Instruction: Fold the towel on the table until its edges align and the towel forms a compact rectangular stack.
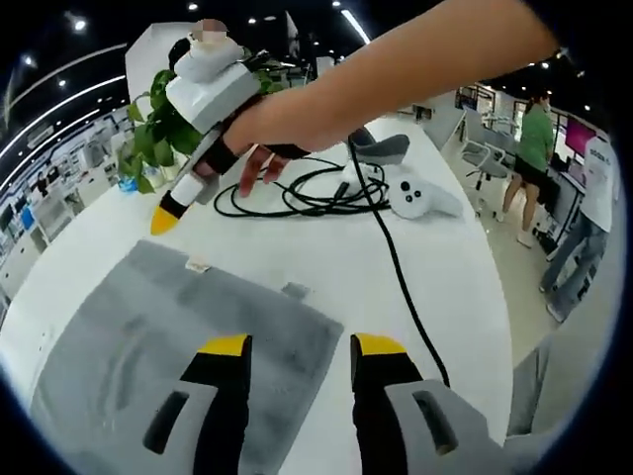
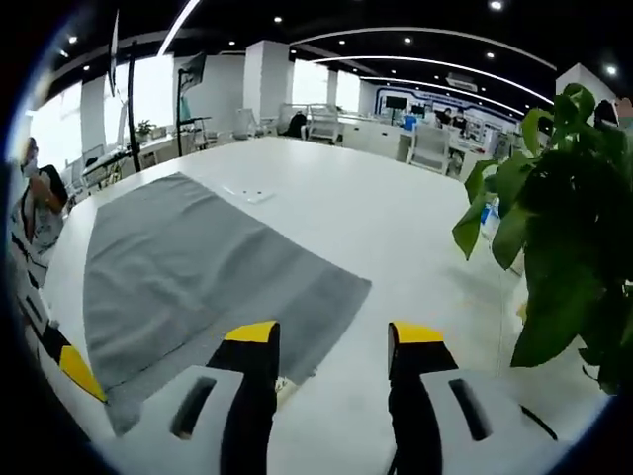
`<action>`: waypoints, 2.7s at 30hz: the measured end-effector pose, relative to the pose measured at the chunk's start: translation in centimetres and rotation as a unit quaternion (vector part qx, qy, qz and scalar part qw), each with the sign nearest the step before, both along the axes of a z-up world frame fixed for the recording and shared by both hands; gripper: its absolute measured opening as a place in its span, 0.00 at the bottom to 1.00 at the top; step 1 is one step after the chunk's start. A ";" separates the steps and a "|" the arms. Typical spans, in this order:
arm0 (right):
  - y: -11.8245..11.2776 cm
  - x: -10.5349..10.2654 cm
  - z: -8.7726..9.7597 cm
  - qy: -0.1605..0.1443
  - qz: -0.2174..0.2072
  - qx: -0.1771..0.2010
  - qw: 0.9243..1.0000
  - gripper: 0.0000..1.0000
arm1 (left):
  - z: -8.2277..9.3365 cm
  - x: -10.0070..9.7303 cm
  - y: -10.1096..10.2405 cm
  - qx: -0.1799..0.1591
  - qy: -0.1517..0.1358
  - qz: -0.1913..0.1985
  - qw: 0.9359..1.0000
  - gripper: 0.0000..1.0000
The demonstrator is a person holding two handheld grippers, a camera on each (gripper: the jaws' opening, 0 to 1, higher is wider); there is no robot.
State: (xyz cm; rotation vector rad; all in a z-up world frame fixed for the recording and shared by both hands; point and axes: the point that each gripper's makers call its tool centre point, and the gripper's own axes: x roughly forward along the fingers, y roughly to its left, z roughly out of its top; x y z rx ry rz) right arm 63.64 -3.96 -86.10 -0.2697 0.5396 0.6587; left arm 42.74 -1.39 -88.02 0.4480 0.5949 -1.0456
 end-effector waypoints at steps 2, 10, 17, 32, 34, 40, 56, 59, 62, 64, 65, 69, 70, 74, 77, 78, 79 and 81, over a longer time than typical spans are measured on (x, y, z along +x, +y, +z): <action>0.2 0.3 -0.5 0.003 0.003 0.000 1.000 0.43 | -0.2 0.1 -0.1 -0.001 0.002 0.002 1.000 0.41; 0.8 4.0 -3.1 0.010 0.005 0.001 1.000 0.39 | -2.0 -0.3 -0.4 0.014 0.011 -0.010 1.000 0.32; 1.4 6.0 -4.3 0.017 -0.008 0.008 1.000 0.35 | -3.1 -0.6 -0.4 0.023 0.022 -0.009 0.999 0.30; 3.2 9.4 -5.2 0.023 -0.011 0.032 0.999 0.25 | -3.2 -0.1 -0.5 0.029 0.021 -0.013 0.999 0.15; 2.9 9.4 -5.2 0.030 -0.012 0.033 0.999 0.22 | -3.2 0.0 -0.4 0.033 0.018 -0.014 0.999 0.10; 2.8 8.7 -5.4 0.047 -0.009 0.032 0.998 0.07 | -3.3 0.0 -0.6 0.042 0.000 -0.025 0.999 0.05; 2.0 7.0 -3.0 0.055 -0.026 0.010 0.998 0.00 | -2.4 -0.3 -0.2 0.046 0.012 0.005 0.999 0.03; 2.0 7.0 -1.6 0.052 -0.045 0.036 0.997 0.01 | -1.1 -0.2 0.1 0.037 0.006 0.003 0.999 0.03; 2.0 6.1 0.4 0.045 -0.064 0.048 0.996 0.01 | 1.2 0.1 0.5 0.019 -0.007 -0.009 1.000 0.03; 2.1 6.3 0.9 0.045 -0.070 0.036 0.996 0.01 | 2.6 0.3 1.2 0.004 -0.008 -0.005 1.000 0.03; 2.3 6.1 1.3 0.044 -0.072 0.035 0.996 0.01 | 3.0 0.2 1.6 0.003 -0.009 -0.004 1.000 0.03; 3.2 6.1 3.7 0.034 -0.082 0.027 0.996 0.01 | 5.8 0.0 3.6 -0.031 -0.019 0.010 0.999 0.03; 3.6 5.8 4.4 0.032 -0.087 0.027 0.995 0.01 | 6.3 0.0 4.1 -0.037 -0.021 0.015 0.999 0.03; 4.6 6.0 5.7 0.032 -0.099 0.027 0.994 0.01 | 8.5 0.0 6.3 -0.050 -0.036 0.024 0.998 0.03; 5.8 5.6 7.1 0.034 -0.107 0.028 0.993 0.00 | 9.8 -0.1 8.0 -0.060 -0.040 0.032 0.997 0.03; 5.9 5.5 7.2 0.035 -0.108 0.027 0.993 0.00 | 10.0 -0.1 8.2 -0.061 -0.041 0.033 0.997 0.03; 6.1 6.0 7.6 0.035 -0.112 0.022 0.993 0.00 | 10.6 -0.1 9.1 -0.064 -0.048 0.037 0.996 0.03; 6.7 5.9 8.6 0.039 -0.121 0.025 0.992 0.00 | 11.3 0.0 10.3 -0.071 -0.055 0.043 0.995 0.03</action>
